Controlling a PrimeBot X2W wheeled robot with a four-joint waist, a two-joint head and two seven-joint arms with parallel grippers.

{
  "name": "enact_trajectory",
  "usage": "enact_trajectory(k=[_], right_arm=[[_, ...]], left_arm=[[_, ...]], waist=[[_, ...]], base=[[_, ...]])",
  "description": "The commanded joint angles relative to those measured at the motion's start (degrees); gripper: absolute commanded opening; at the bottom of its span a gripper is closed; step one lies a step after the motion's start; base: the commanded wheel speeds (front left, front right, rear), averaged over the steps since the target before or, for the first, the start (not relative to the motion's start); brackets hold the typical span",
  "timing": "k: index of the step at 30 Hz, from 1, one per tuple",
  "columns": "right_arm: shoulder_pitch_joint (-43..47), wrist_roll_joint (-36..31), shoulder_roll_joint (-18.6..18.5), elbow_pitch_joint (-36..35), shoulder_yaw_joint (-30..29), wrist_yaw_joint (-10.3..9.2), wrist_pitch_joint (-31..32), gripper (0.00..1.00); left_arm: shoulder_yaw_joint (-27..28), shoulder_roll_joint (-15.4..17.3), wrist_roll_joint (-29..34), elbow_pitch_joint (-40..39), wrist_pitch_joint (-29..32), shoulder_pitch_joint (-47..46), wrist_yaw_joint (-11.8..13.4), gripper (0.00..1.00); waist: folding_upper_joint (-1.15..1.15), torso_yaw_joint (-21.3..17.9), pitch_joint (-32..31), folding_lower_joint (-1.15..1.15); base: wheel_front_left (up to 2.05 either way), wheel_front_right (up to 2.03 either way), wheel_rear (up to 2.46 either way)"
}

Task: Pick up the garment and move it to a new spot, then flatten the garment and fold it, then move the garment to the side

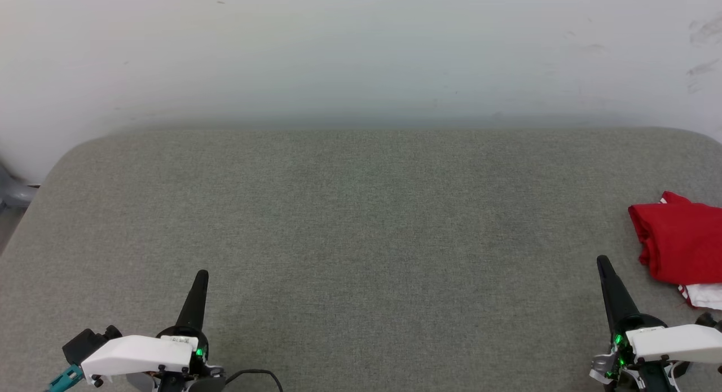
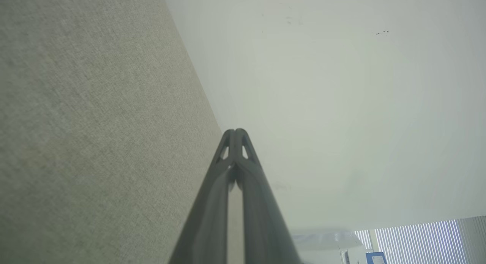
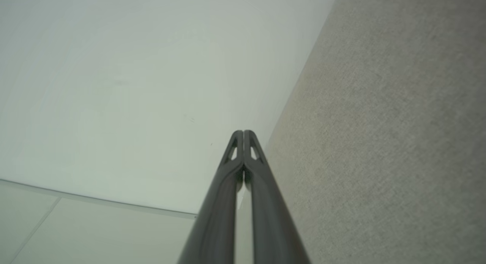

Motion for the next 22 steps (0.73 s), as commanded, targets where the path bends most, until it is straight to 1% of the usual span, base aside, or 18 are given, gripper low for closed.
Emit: enact_trajectory(k=[1, 22], right_arm=[[-1.2, 1.7, 0.1, -0.1, -0.1, -0.02, 0.4, 0.0], [-2.9, 10.4, 0.1, 1.0, -0.2, -0.03, 2.6, 0.0]], left_arm=[[0.2, 0.0, -1.7, -0.1, 0.5, -1.4, -0.4, 0.0], [1.0, 0.0, -10.9, 1.0, 2.7, -3.0, -0.5, 0.0]], waist=[[0.0, 0.0, 0.1, 0.0], [0.0, -0.5, 0.6, 0.0]], base=[[0.0, 0.0, 0.0], [0.0, 0.0, 0.0]])
